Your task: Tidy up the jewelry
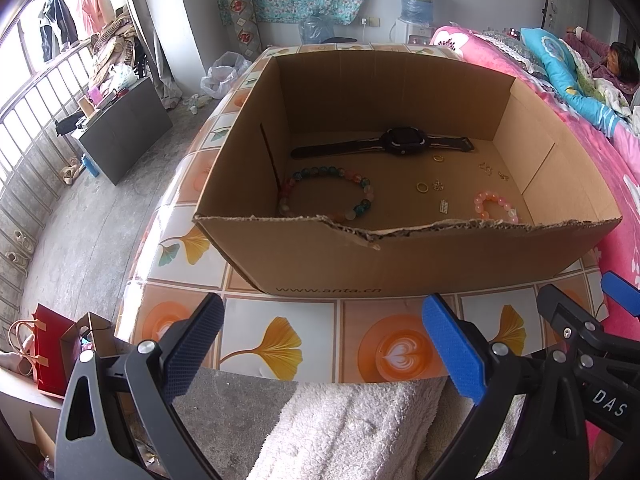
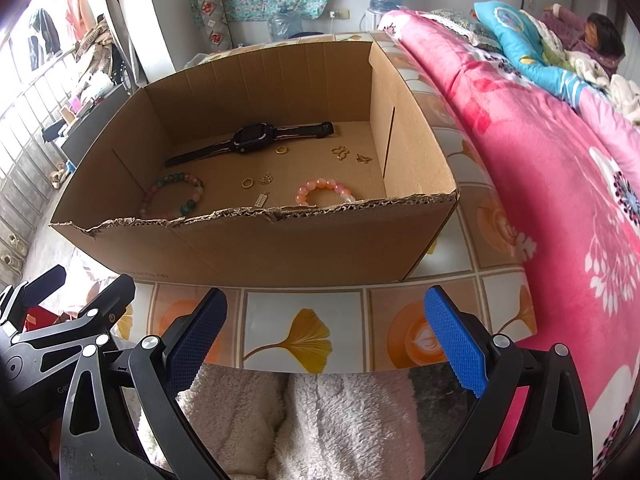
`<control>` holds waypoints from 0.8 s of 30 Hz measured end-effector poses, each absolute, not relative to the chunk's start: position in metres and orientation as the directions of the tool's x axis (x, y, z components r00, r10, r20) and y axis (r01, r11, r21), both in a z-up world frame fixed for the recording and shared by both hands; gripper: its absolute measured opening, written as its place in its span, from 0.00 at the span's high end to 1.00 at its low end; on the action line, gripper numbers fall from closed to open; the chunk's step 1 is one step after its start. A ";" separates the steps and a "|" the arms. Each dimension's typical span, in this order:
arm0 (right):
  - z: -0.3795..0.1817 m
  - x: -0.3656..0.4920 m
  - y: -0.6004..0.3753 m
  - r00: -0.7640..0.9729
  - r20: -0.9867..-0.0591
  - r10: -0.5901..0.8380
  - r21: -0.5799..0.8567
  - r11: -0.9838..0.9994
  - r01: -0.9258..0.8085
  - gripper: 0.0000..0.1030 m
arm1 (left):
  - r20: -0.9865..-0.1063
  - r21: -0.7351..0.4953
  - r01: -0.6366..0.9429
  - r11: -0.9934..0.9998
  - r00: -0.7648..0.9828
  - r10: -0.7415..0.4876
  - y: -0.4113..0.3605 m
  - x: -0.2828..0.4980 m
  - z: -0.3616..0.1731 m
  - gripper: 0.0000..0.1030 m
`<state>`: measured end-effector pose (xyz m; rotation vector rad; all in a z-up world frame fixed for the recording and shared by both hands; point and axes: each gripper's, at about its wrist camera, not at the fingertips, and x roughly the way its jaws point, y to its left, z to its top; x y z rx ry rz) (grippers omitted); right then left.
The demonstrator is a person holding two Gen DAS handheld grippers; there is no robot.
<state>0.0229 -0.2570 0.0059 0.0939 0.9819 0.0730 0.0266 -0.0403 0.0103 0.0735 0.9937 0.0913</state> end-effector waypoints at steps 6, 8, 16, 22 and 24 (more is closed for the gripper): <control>0.006 0.023 -0.257 0.553 -0.826 0.105 0.112 0.993 -0.020 0.08 | -0.833 0.103 -0.043 0.994 0.542 0.110 -0.040 0.027 0.010 0.05; 0.006 0.023 -0.257 0.553 -0.826 0.105 0.113 0.993 -0.020 0.08 | -0.833 0.103 -0.043 0.994 0.542 0.110 -0.040 0.026 0.010 0.05; 0.007 0.022 -0.257 0.553 -0.827 0.105 0.114 0.993 -0.019 0.08 | -0.833 0.103 -0.043 0.994 0.543 0.110 -0.040 0.026 0.010 0.05; 0.007 0.022 -0.257 0.553 -0.827 0.105 0.114 0.993 -0.018 0.08 | -0.833 0.102 -0.043 0.994 0.542 0.109 -0.040 0.027 0.010 0.05; 0.007 0.022 -0.257 0.553 -0.827 0.105 0.114 0.993 -0.018 0.08 | -0.833 0.102 -0.043 0.994 0.542 0.109 -0.040 0.027 0.010 0.05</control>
